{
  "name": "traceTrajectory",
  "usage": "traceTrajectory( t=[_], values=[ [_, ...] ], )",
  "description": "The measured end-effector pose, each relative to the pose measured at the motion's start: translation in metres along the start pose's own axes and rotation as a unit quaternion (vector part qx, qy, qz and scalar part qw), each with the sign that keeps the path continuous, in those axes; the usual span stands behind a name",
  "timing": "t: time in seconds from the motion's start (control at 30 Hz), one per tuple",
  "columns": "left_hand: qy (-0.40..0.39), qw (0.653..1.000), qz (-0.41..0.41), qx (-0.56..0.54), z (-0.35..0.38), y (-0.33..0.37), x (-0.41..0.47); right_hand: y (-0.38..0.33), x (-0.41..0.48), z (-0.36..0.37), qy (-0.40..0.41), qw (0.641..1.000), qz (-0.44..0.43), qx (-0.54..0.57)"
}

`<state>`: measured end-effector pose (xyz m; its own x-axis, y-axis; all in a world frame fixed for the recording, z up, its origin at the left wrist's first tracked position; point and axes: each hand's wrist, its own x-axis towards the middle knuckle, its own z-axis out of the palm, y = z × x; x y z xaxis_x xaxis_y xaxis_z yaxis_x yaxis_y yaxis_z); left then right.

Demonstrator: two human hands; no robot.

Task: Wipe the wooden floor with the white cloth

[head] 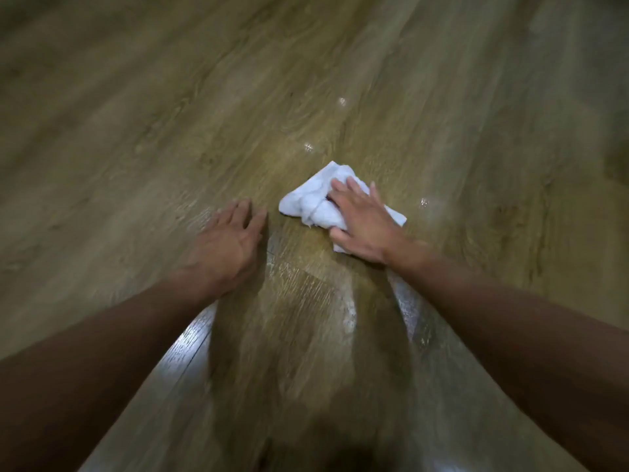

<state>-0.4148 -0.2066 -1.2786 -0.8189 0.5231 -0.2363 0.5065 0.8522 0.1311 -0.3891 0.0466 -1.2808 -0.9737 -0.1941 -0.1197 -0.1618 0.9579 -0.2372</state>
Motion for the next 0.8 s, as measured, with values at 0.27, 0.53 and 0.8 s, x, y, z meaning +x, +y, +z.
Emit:
traceTrajectory(
  t=[0.27, 0.53, 0.8],
  values=[
    [0.02, 0.999, -0.027, -0.011, -0.008, 0.017, 0.0, -0.043, -0.101, 0.033, 0.015, 0.989, -0.142, 0.025],
    [-0.008, 0.998, 0.055, 0.029, 0.001, 0.047, -0.007, -0.044, -0.061, 0.029, 0.05, 0.993, 0.101, 0.031],
    [-0.036, 0.999, 0.011, 0.017, -0.003, 0.058, -0.004, -0.003, -0.19, 0.033, 0.025, 0.999, -0.04, 0.011]
  ],
)
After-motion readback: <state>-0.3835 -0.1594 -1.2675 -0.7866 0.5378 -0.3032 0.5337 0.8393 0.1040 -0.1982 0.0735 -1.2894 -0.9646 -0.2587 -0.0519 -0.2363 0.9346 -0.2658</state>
